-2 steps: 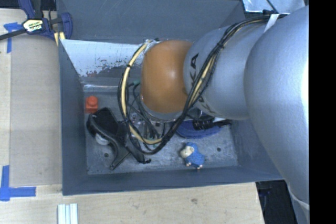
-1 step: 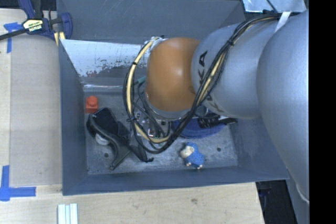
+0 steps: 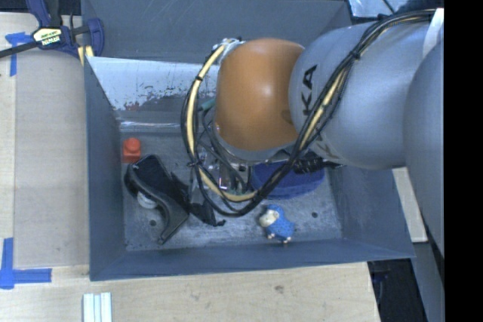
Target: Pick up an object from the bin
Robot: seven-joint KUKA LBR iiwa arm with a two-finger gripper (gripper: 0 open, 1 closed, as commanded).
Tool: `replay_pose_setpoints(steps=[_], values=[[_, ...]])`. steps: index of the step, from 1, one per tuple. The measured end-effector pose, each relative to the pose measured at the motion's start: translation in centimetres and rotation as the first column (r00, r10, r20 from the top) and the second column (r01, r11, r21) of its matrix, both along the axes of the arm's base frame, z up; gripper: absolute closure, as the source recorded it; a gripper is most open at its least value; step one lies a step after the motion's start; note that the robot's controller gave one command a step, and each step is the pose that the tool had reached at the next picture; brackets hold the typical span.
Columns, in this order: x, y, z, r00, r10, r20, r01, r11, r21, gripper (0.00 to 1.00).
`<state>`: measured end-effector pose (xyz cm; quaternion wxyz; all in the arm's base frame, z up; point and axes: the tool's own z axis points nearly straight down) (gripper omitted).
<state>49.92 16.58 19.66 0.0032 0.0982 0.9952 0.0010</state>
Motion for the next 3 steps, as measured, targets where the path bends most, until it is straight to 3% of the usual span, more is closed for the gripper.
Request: replay_pose_setpoints(steps=[1, 2, 3], values=[[2.6, -0.7, -5.8, 0.997, 0.07, -0.008, -0.07, 0.998, -0.003, 1.0], [1.6, -0.3, -2.8, 0.995, 0.097, -0.001, -0.097, 0.995, -0.001, 1.0], [-1.5, -0.3, -5.0, 0.997, 0.076, -0.009, -0.076, 0.997, -0.002, 1.0]])
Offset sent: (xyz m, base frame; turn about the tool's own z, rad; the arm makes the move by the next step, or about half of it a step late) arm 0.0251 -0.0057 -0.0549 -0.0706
